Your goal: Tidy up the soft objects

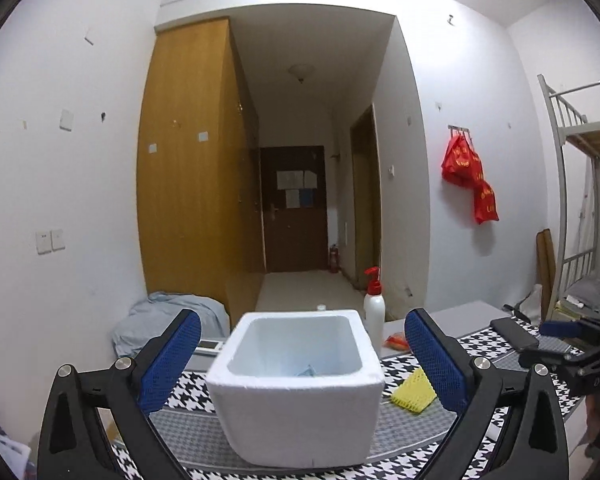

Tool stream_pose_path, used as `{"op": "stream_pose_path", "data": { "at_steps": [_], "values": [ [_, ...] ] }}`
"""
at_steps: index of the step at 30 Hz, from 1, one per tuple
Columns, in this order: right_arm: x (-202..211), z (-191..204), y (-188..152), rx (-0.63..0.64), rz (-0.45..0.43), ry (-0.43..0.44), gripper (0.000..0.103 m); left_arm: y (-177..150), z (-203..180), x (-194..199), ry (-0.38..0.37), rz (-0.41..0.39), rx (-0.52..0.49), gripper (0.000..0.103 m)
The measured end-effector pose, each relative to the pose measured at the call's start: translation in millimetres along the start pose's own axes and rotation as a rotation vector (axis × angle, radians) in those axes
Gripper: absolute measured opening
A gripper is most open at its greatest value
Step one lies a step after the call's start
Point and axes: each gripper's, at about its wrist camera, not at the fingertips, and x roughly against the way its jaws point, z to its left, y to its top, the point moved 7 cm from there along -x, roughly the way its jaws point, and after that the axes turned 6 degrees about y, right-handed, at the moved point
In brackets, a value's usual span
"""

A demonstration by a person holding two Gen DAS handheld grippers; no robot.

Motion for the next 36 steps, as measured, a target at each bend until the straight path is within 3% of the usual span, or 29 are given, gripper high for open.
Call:
{"op": "stream_pose_path", "data": {
  "at_steps": [5, 10, 14, 18, 26, 30, 36],
  "values": [
    [5.5, 2.6, -2.8, 0.005, -0.029, -0.017, 0.097, -22.4, -7.6, 6.9, -0.016, 0.013, 0.017, 0.102],
    [9.8, 2.1, -8.6, -0.002, -0.052, -0.031, 0.097, -36.3, -0.9, 19.9, 0.030, -0.016, 0.072, 0.102],
    [17.8, 3.1, -14.2, -0.006, -0.086, -0.042, 0.097, -52.8, -1.2, 24.4, 0.005, 0.020, 0.130, 0.102],
    [24.5, 3.7, -21.0, -0.023, -0.122, -0.067, 0.097, -63.2, -7.6, 24.7, 0.029, 0.009, 0.107, 0.102],
    [25.2, 1.7, -31.9, -0.026, -0.108, -0.083, 0.098, -72.6, -18.7, 23.9, 0.014, 0.025, 0.088, 0.102],
    [20.3, 0.8, -36.4, -0.021, -0.087, -0.088, 0.099, -80.2, -27.8, 23.4, -0.033, 0.072, 0.084, 0.102],
    [21.7, -5.4, -39.5, -0.023, -0.075, -0.107, 0.099, -86.2, -34.4, 20.4, -0.042, 0.113, 0.074, 0.102]
  ]
}}
